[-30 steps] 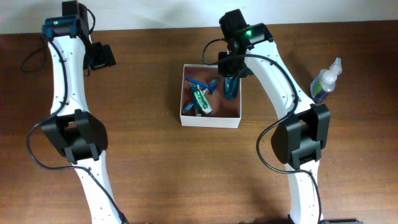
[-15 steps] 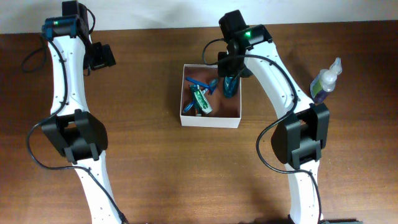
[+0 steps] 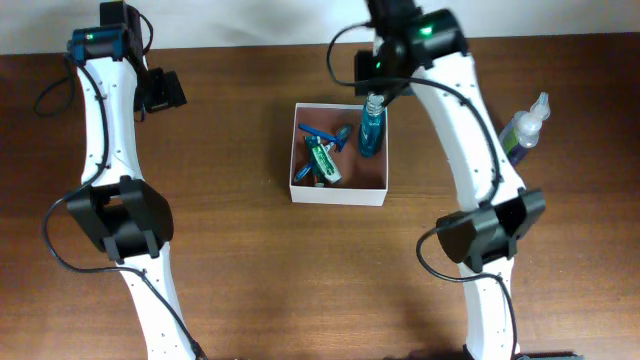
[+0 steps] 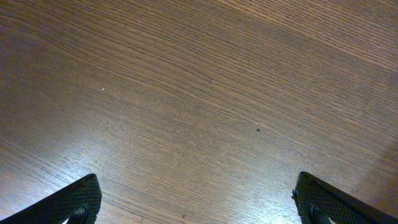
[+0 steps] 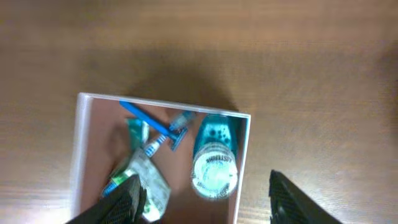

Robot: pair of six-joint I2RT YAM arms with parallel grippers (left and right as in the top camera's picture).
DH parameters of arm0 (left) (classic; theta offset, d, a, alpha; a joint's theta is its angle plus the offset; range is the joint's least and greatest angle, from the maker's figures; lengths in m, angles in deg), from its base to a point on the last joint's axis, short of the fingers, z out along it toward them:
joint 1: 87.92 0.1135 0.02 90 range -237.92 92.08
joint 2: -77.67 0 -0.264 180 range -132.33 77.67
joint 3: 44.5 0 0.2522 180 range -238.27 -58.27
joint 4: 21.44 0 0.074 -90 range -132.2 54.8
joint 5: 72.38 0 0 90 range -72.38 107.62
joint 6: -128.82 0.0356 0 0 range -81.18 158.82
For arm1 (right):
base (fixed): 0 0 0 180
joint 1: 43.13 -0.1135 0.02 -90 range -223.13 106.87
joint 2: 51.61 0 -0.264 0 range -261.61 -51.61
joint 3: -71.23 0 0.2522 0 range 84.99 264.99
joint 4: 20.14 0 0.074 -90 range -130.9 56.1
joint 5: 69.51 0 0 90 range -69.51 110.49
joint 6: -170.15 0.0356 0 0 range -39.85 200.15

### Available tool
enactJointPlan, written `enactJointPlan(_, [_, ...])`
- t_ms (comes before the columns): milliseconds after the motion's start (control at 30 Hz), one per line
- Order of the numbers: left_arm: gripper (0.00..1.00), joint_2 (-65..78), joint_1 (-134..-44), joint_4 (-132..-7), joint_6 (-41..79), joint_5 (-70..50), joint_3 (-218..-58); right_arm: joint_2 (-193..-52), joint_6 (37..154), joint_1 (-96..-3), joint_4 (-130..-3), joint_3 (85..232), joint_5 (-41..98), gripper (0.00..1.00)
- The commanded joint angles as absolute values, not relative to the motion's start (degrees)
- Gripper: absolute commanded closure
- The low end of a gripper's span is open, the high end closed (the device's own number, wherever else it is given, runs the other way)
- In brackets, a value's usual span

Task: Pack container
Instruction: 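Open the right gripper and move it right toward the soap pump bottle, then lower the right gripper and close it on the clear pump bottle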

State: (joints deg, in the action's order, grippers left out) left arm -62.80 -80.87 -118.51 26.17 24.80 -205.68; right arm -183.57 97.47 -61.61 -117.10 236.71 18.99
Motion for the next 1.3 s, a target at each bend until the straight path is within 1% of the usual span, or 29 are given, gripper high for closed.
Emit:
enactJointPlan(0, [0.01,-61.8,-80.6,-118.6,26.5,25.4,-205.4,-182.5,96.9,-58.5,-122.4,246.7,16.9,0.42])
enactJointPlan(67, [0.01,-61.8,-80.6,-118.6,26.5,25.4,-205.4,-182.5,96.9,-56.3,-126.5,251.0,16.0,0.42])
enactJointPlan(167, [0.01,-61.8,-80.6,-118.6,26.5,25.4,-205.4,-182.5,96.9,-52.5,-131.2,254.0,15.3,0.38])
enactJointPlan(300, [0.01,-61.8,-80.6,-118.6,26.5,25.4,-205.4,-182.4,95.3,-47.2,-131.2,253.9,19.9,0.38])
enactJointPlan(500, [0.01,-61.8,-80.6,-118.6,26.5,25.4,-205.4,-182.4,95.2,-40.1,-131.2,253.8,19.4,0.38])
enactJointPlan(667, [0.01,-61.8,-80.6,-118.6,26.5,25.4,-205.4,-182.4,96.8,-33.0,-131.2,251.8,17.2,0.40])
enactJointPlan(800, [0.01,-61.8,-80.7,-118.6,26.5,25.4,-205.4,-182.4,96.9,-28.3,-131.2,245.0,17.2,0.40])
enactJointPlan(900, [0.01,-61.8,-80.6,-118.6,26.5,25.4,-205.4,-182.4,96.9,-26.4,-130.5,238.9,17.2,0.39])
enactJointPlan(1067, [0.01,-61.8,-80.6,-118.6,26.5,25.4,-205.4,-182.4,94.6,-24.7,-125.8,231.3,17.3,0.39])
enactJointPlan(1267, [0.01,-61.8,-80.6,-118.6,26.5,25.4,-205.4,-182.4,91.1,-24.7,-123.9,230.3,17.9,0.39])
